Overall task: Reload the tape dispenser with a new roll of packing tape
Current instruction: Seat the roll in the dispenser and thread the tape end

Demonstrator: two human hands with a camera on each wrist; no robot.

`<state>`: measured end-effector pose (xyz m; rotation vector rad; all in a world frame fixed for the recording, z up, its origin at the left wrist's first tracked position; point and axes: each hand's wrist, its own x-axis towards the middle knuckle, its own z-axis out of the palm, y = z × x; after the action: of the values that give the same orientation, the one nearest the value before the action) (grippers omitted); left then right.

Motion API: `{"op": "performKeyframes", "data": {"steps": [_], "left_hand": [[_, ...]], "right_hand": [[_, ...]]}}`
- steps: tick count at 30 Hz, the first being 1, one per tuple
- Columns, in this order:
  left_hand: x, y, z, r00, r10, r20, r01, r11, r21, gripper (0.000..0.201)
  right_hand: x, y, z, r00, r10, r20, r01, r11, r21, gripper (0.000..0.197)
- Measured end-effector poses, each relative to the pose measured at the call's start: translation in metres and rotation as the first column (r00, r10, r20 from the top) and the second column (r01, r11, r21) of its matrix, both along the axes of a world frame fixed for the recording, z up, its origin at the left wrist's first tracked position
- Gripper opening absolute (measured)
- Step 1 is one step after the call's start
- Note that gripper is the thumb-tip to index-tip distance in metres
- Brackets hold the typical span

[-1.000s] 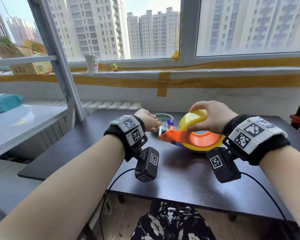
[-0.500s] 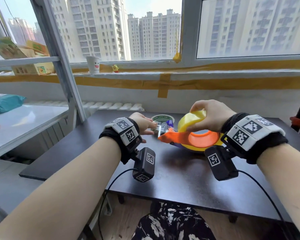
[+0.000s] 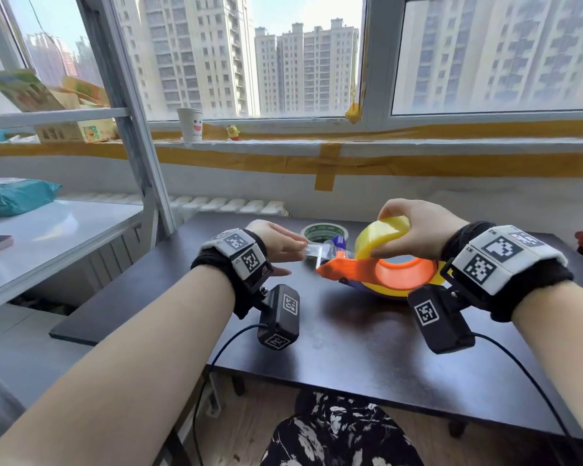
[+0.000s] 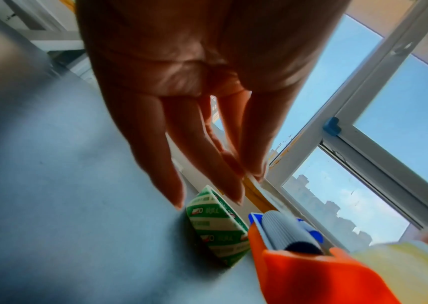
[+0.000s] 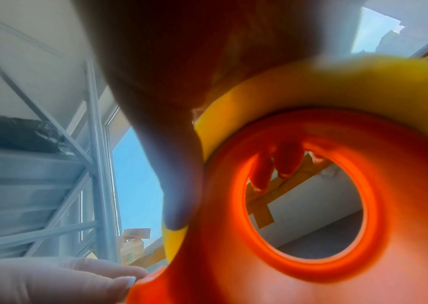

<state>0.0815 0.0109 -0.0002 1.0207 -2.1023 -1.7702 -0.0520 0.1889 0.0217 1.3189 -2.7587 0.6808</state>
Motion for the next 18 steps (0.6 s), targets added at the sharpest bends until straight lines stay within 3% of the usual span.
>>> {"op": "performKeyframes", "data": {"steps": [11,18], "left_hand": [[-0.011,-0.003,-0.007,0.982,0.119,-0.150,-0.079,0.965,0.250,0.018],[-0.011,-0.006,-0.005,0.983,0.109,-0.147,-0.078,0.976,0.202,0.017]], "right_hand": [[-0.006,0.011,-0.002,0.998,-0.005,0.056,0.008,0.998,-0.058,0.040],[-0.008,0.010,-0.004,0.999,-0.029,0.043,0.031,0.998,-0.049,0.046]]}}
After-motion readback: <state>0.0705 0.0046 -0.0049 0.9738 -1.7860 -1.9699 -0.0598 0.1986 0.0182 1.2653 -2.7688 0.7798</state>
